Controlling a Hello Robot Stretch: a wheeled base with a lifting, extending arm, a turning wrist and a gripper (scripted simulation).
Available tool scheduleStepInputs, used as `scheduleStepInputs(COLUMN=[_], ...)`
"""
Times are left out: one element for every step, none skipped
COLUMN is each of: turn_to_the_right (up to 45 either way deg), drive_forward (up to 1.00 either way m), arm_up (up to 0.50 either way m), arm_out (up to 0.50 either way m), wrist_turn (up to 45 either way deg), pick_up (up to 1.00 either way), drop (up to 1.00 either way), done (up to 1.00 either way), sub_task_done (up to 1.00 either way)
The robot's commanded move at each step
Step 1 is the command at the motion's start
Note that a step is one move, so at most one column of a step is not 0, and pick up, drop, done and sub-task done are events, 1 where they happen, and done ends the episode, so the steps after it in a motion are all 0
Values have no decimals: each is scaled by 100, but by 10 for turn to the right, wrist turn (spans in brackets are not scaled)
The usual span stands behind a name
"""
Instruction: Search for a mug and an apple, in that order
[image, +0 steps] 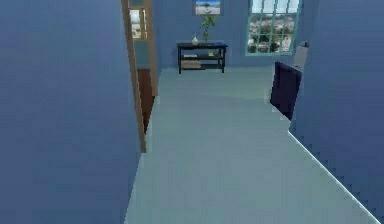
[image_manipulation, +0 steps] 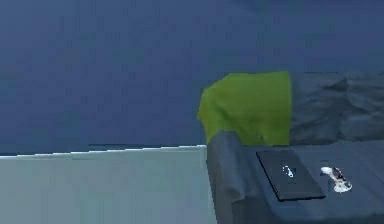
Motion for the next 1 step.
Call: scheduleStepInputs(turn_to_the_right=[-30], drive_forward=[0], arm_up=[0], arm_out=[0], wrist_turn=[0], pick_up=[0], drop=[0], done=[0], sub_task_done=[0])
